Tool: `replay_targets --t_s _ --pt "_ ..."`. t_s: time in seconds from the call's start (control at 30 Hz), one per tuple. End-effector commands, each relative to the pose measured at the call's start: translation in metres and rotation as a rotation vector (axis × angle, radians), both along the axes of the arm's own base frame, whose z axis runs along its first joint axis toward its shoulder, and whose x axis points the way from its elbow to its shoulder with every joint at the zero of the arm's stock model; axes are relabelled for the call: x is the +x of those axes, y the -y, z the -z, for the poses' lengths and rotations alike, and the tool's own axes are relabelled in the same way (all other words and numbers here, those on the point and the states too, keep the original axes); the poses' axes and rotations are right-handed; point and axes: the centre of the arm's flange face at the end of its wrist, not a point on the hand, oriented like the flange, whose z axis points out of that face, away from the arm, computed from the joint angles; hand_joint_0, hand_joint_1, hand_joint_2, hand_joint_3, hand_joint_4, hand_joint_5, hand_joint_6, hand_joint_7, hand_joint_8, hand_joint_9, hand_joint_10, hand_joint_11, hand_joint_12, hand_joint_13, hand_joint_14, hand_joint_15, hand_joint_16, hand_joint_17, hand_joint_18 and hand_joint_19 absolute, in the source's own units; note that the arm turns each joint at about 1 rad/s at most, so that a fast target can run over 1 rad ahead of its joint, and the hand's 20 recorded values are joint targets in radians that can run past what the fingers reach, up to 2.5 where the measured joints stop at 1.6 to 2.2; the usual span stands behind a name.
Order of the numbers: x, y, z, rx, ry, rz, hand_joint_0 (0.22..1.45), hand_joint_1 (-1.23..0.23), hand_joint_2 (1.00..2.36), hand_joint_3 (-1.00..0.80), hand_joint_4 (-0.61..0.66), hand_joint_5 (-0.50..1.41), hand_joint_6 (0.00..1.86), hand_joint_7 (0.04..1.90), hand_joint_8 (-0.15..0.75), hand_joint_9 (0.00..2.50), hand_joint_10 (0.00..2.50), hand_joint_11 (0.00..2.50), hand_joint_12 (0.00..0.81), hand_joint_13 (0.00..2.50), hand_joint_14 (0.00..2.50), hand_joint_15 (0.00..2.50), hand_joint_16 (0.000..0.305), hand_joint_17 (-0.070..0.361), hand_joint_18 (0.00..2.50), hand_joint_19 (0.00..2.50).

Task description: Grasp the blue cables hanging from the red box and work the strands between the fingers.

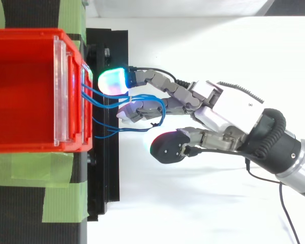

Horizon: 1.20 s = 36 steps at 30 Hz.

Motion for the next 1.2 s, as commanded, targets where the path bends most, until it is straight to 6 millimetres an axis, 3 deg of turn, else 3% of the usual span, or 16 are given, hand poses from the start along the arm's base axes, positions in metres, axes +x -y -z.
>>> replay_targets --t_s 0.0,0.53,0.73,1.17 --pt "0.0 0.0 -0.0068 0.004 0.01 0.0 0.7 -0.5 1.0 -1.0 0.22 -0.2 0.01 0.66 0.407 0.61 0.01 0.55 0.47 0.7 0.02 0.64 0.071 0.16 0.57 0.44" --pt "-0.0013 0.0006 -0.0129 0.001 0.001 0.002 0.71 -0.5 1.0 -1.0 0.24 -0.19 0.01 0.67 0.42 0.74 0.02 0.75 0.489 0.98 0.02 1.01 0.071 0.16 0.76 0.58" --pt "-0.0017 0.0025 -0.0122 -0.001 -0.002 0.002 0.71 -0.5 1.0 -1.0 0.24 -0.18 0.01 0.67 0.428 0.78 0.02 0.8 0.485 1.09 0.02 1.15 0.071 0.159 0.88 0.74" --pt "-0.0014 0.0023 -0.0126 -0.002 -0.003 0.0 0.72 -0.5 1.0 -1.0 0.26 -0.16 0.01 0.68 0.419 0.97 0.01 1.19 0.453 1.3 0.02 1.58 0.07 0.158 1.14 1.18"
